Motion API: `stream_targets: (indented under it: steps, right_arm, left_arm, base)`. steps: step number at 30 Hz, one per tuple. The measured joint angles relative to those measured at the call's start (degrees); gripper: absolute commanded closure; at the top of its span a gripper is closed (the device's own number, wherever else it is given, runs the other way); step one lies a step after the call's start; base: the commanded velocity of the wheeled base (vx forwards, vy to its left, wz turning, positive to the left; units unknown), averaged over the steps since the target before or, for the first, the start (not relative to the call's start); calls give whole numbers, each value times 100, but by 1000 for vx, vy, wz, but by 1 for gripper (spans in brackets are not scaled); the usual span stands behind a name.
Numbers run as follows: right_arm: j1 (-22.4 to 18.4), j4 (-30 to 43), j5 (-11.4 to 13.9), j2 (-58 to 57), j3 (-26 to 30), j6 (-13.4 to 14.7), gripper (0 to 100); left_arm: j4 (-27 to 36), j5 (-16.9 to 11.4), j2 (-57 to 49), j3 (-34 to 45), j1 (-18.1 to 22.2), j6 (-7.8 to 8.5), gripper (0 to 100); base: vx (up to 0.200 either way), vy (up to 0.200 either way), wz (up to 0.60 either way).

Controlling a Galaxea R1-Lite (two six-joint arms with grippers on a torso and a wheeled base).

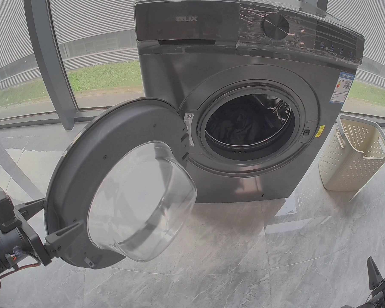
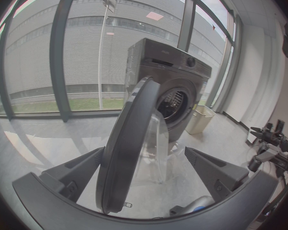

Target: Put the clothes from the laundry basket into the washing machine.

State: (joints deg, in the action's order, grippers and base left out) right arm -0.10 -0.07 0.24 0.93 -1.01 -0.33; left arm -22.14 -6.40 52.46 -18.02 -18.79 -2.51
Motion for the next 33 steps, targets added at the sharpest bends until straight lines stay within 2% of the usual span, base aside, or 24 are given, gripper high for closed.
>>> stream_targets:
  steps: [6, 22, 26, 29, 33]
  right_arm:
    - [0, 0, 0, 0, 0, 1, 0]
    - [-1, 0, 0, 0, 0, 0, 0]
    - [0, 0, 0, 0, 0, 1, 0]
    - [2, 0, 0, 0, 0, 0, 0]
    - [0, 0, 0, 0, 0, 0, 0]
  left_arm:
    - [-110, -22, 44, -52, -406, -118, 0]
    - [-304, 250, 727, -646, -483, -145, 0]
    - [-323, 339, 1035, -985, -605, -334, 0]
    - [-310, 517, 1237, -1237, -880, -545, 0]
    - [-334, 605, 1476, -1459, -1247, -703, 0]
  base:
    - [0, 0, 0]
    - [0, 0, 0]
    - [0, 0, 0]
    - [0, 0, 0]
    - [0, 0, 0]
